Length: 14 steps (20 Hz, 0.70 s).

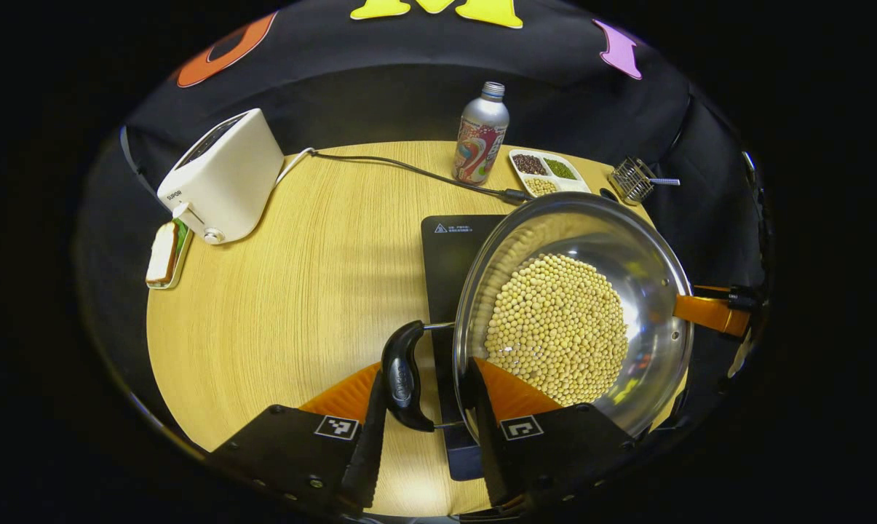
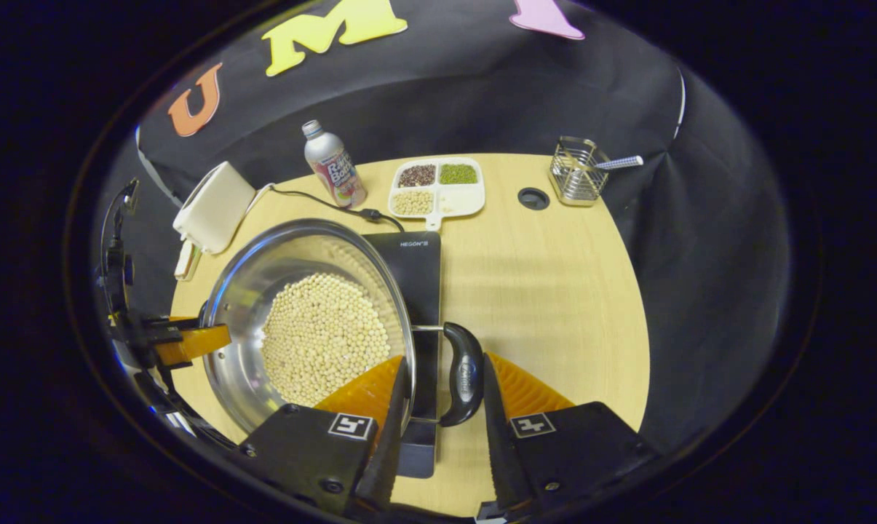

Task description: First push the handle of the pot to place it horizontally, then grasp the pot with both hands and set it on the induction cooktop.

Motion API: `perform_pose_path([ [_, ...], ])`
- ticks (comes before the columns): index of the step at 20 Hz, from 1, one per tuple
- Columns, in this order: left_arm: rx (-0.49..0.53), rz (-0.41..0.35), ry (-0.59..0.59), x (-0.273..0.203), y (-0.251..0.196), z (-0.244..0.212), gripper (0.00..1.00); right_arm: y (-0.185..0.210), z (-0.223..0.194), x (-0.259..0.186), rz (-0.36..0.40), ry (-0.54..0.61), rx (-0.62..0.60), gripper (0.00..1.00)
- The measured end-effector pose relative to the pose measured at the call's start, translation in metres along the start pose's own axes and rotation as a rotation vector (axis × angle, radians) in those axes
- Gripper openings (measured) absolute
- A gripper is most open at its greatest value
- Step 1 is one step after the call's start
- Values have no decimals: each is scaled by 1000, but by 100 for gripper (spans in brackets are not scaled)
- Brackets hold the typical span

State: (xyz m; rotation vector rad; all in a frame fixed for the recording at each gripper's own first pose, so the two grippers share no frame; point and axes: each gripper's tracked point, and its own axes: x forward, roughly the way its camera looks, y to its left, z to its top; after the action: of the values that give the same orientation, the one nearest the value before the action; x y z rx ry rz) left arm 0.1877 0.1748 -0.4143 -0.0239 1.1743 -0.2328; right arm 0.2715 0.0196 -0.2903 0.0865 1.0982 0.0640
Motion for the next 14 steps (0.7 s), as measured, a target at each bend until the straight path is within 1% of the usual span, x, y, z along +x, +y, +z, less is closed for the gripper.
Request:
perform_pose_path([
  [2, -5, 3, -6, -6, 0, 3, 56, 2, 6, 8, 9, 0, -7, 52],
  [3, -4, 4, -13, -9, 0, 4, 56, 0, 7, 8, 9, 4, -18, 54],
  [4, -1, 5, -11, -11, -1, 2, 56, -1, 8, 9, 10, 4, -24, 55],
  [6, 5, 11, -21, -11, -4, 2, 56, -1, 7, 15, 23, 22, -29, 52],
  [9, -12, 6, -26, -5, -5, 2, 56, -2, 11, 23, 41, 9, -69, 53],
  [11, -17, 0, -27, -6, -4, 5, 56, 0, 11, 26, 55, 1, -60, 53],
  [14, -20, 8, -38, -5, -5, 5, 56, 0, 11, 26, 80, -28, -12, 53],
])
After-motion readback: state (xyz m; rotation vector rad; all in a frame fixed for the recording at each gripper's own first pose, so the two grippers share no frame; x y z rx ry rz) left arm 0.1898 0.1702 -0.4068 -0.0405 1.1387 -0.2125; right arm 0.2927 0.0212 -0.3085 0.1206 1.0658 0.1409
